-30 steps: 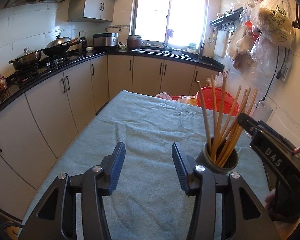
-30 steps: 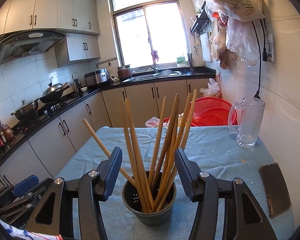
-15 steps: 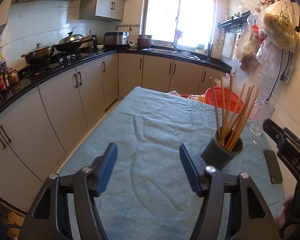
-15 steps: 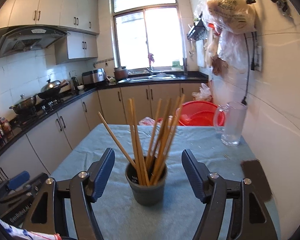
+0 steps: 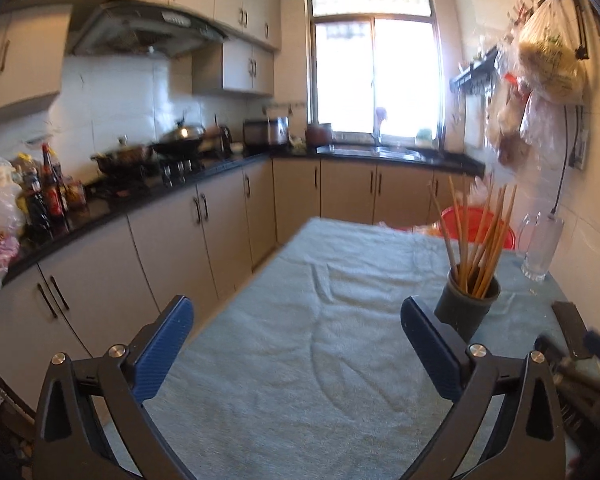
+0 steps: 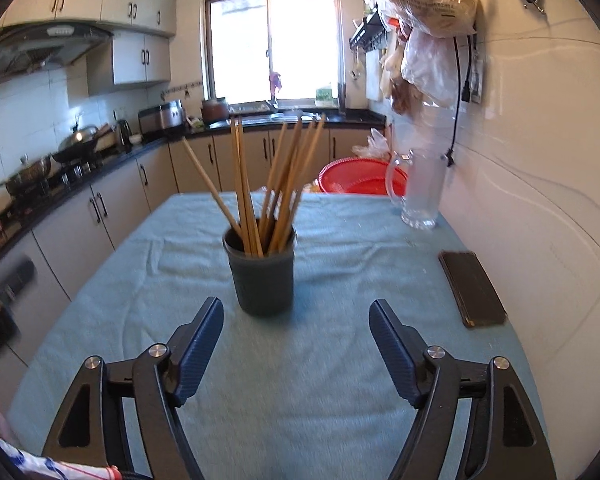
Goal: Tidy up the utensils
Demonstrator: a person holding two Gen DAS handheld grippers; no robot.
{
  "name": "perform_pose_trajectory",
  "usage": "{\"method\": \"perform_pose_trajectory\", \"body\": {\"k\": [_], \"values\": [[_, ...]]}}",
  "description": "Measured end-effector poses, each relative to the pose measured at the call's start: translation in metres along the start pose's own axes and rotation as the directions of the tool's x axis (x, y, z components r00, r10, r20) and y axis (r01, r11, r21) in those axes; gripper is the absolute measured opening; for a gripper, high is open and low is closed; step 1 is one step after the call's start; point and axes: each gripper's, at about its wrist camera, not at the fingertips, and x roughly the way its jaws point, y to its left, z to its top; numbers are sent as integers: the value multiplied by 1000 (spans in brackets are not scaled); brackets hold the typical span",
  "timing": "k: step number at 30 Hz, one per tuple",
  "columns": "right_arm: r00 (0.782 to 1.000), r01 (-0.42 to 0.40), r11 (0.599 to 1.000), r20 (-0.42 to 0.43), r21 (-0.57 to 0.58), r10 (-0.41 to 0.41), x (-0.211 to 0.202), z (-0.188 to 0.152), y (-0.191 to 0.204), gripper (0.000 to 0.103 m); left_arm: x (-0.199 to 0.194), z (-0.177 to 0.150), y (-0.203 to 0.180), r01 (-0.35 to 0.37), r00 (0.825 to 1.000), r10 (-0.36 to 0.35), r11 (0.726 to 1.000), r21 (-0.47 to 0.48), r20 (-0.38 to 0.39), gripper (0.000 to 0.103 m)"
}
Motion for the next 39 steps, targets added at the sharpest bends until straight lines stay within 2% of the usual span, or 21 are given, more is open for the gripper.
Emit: {"method": "perform_pose_trajectory", "body": {"k": [6, 11, 16, 22, 31, 39], "values": [[996, 50, 999, -70, -20, -51, 0, -27, -7, 80, -20, -1, -7, -2, 1000, 1, 999, 49, 31, 103], [993, 55, 998, -111, 41, -50, -6, -39, -22, 80, -35, -6, -8, 30, 998, -32, 999, 25, 49, 103], [992, 69, 997, -107, 39, -64, -18, -42, -23, 81, -49, -10, -7, 62, 995, -62, 998, 5, 78, 103], [992, 70, 998, -105, 10, -68, -25, -47, -14, 81, -46, -18, -10, 99, 995, -99, 995, 19, -26, 103], [993, 72, 997, -97, 0, -71, -28, -49, -10, 82, -41, -30, -13, 78, 995, -75, 996, 45, -71, 103], [991, 88, 996, -100, 7, -87, -26, -50, -11, 82, -27, -37, -14, 81, 987, -76, 996, 32, -141, 103]]}}
